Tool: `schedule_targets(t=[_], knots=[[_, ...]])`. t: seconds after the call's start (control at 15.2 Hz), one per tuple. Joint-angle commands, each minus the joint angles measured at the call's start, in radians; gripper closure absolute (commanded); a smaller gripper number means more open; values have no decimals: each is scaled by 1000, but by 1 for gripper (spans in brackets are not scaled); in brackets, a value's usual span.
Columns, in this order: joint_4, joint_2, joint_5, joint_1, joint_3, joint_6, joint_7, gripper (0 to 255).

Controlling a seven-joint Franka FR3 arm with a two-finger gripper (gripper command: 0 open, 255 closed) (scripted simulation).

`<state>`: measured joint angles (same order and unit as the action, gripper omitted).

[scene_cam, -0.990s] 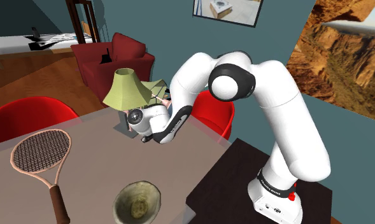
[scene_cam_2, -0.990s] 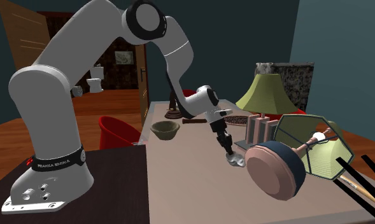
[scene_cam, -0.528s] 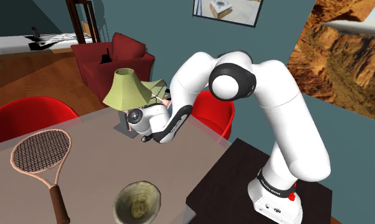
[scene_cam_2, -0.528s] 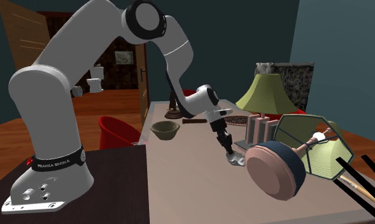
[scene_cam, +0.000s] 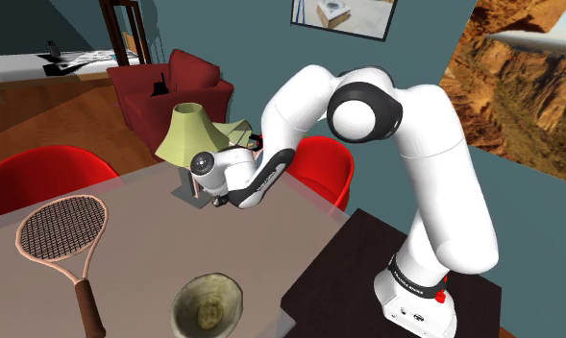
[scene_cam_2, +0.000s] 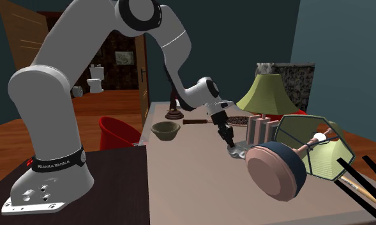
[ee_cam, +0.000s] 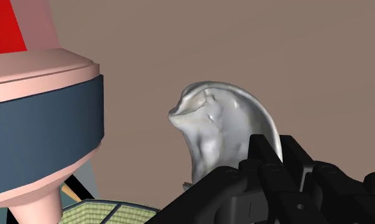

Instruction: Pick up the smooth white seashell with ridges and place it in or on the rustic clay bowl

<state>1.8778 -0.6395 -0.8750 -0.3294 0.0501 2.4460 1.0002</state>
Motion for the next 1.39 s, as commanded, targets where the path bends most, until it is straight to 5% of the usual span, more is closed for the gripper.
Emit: schedule_targets(t=[0.0, 1.32], knots=[[8, 22, 8, 3, -4, -11, -13, 255], [39, 223, 109, 24, -48, -149, -162, 255]])
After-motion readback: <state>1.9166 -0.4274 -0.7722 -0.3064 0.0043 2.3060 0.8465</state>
